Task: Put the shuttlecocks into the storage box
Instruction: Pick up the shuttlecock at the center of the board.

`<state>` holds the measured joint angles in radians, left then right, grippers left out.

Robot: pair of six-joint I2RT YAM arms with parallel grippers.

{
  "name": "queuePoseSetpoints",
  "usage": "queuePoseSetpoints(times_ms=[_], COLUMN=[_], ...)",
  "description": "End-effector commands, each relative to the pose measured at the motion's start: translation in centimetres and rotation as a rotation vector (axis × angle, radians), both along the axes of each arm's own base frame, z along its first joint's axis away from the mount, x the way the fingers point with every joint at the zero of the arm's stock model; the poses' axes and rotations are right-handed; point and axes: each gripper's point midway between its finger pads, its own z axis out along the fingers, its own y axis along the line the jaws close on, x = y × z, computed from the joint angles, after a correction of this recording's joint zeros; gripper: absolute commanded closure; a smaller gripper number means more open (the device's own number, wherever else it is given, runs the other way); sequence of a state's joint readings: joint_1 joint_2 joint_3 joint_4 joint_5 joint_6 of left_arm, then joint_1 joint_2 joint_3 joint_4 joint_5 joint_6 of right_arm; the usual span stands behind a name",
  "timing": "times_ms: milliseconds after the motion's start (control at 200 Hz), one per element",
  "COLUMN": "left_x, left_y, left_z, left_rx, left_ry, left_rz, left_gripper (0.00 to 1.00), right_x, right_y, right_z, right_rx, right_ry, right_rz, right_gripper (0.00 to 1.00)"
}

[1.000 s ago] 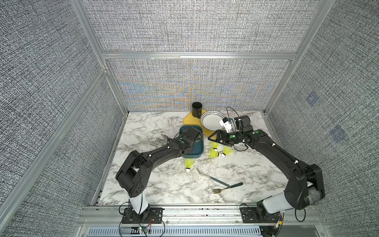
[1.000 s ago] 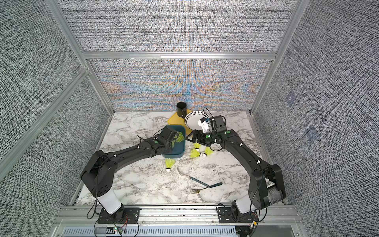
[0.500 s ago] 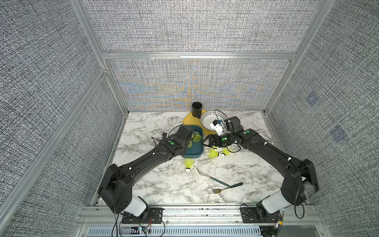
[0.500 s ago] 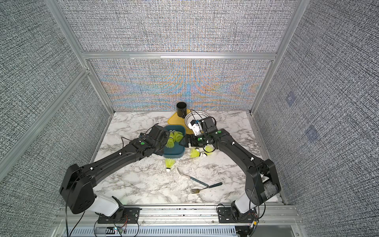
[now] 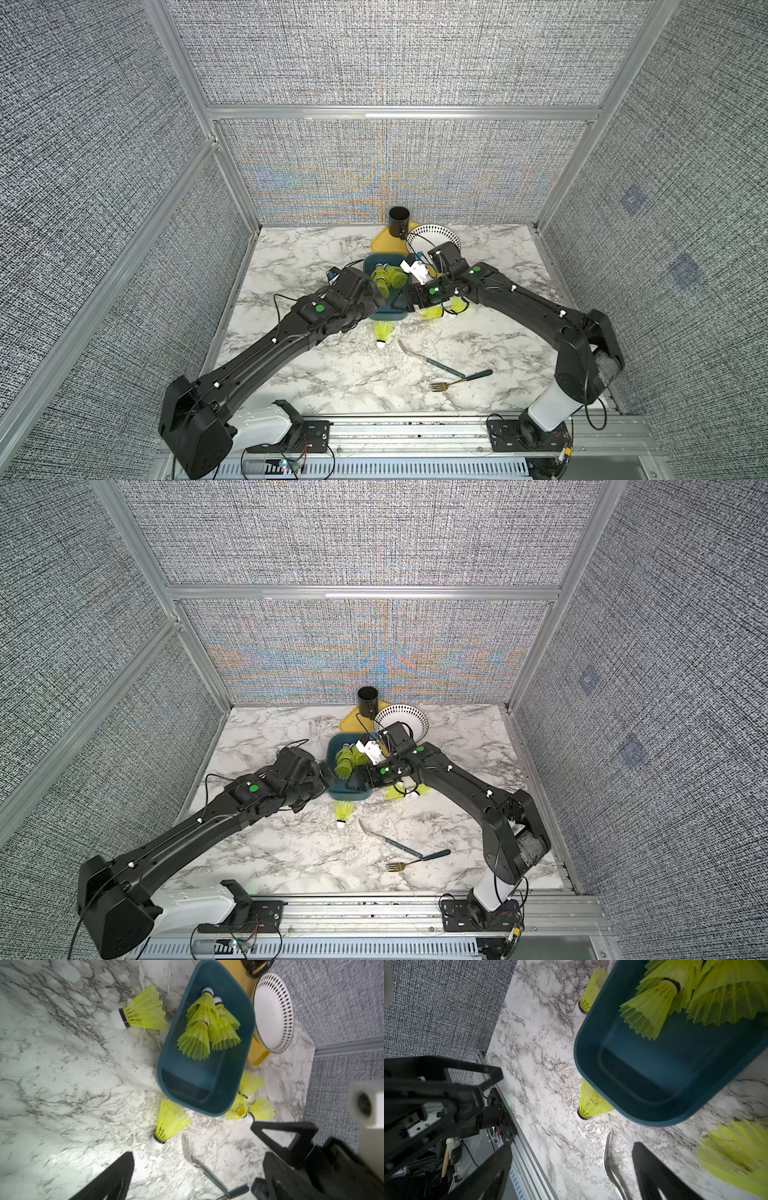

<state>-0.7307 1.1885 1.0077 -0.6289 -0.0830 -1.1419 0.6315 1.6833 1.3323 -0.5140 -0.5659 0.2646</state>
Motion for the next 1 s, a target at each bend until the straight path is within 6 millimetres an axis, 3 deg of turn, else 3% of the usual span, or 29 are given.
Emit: queuePoseSetpoints(times_ms=[0, 385, 666, 996], left_x=[-2.5, -7.5, -8.5, -8.7], left_y=[1.2, 3.2, 3.3, 3.6], left_z=[-0.9, -2.6, -3.0, -3.1], left_rx=[0.052, -0.005, -0.039, -0.045], left_ry=[0.010, -0.010, -0.033, -0.032], left_rz=[-0.115, -0.245, -0.276, -0.269], left_gripper=[0.00, 0.00, 0.00, 0.00], right_x=[-0.5, -1.5, -1.8, -1.8], right_y=[0.9, 3.7, 4.0, 4.5], right_z=[-0.7, -4.4, -6.8, -7.9], right_rx=[-0.029, -0.130, -0.190, -0.227], right_ry=[-0.015, -0.013, -0.014, -0.043], right_rz=[0.052, 0.142, 0.172, 0.206], right_gripper=[0.11, 0.23, 0.26, 0.26])
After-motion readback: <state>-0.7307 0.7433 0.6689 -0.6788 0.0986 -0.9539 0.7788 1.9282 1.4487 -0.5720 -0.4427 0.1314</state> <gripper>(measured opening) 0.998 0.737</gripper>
